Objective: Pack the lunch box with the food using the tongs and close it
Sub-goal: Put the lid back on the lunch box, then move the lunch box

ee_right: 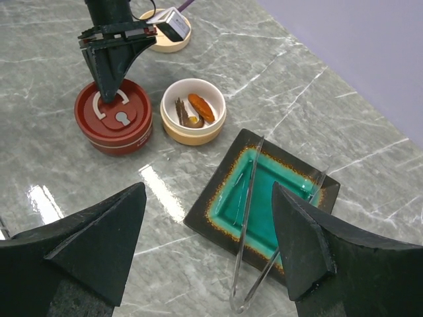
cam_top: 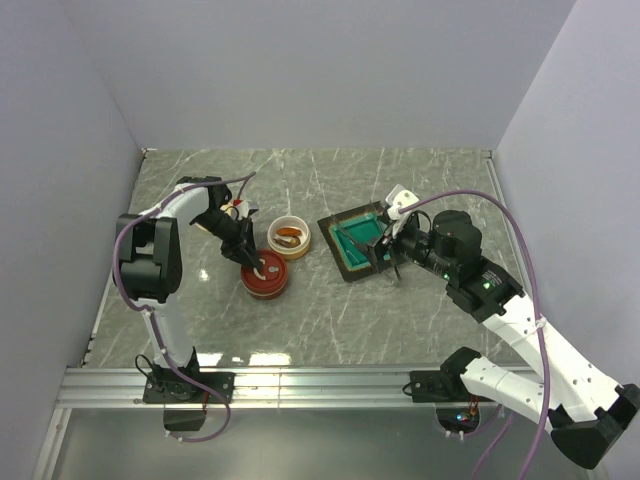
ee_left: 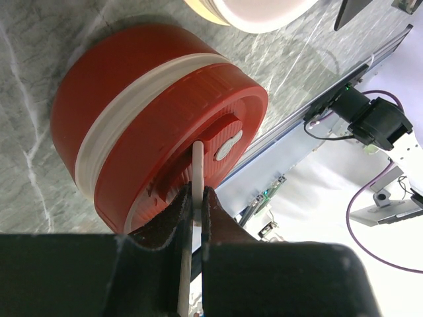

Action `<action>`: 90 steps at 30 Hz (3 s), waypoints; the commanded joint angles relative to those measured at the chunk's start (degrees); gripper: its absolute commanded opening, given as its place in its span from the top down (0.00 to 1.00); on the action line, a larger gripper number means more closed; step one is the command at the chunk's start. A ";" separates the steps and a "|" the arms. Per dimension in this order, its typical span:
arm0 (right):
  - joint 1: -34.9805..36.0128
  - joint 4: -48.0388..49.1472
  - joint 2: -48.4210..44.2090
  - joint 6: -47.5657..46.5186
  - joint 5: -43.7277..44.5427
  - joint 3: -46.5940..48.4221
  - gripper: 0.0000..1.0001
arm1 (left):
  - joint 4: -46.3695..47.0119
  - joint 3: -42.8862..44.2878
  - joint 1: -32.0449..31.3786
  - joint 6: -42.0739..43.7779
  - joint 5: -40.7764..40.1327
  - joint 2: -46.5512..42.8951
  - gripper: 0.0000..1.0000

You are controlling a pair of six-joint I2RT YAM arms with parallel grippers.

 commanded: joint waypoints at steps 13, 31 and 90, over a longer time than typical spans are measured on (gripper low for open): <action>-0.30 0.03 0.29 -0.94 -1.09 2.82 0.17 | -0.16 -0.76 0.99 4.04 4.01 0.57 1.00; -0.30 -0.50 0.38 -1.64 -1.18 3.35 0.18 | -0.60 -0.23 1.52 8.44 3.13 1.63 0.85; -15.42 -7.79 -7.62 10.05 -2.76 4.23 0.10 | 12.49 10.15 -34.17 20.13 -41.42 -0.66 0.56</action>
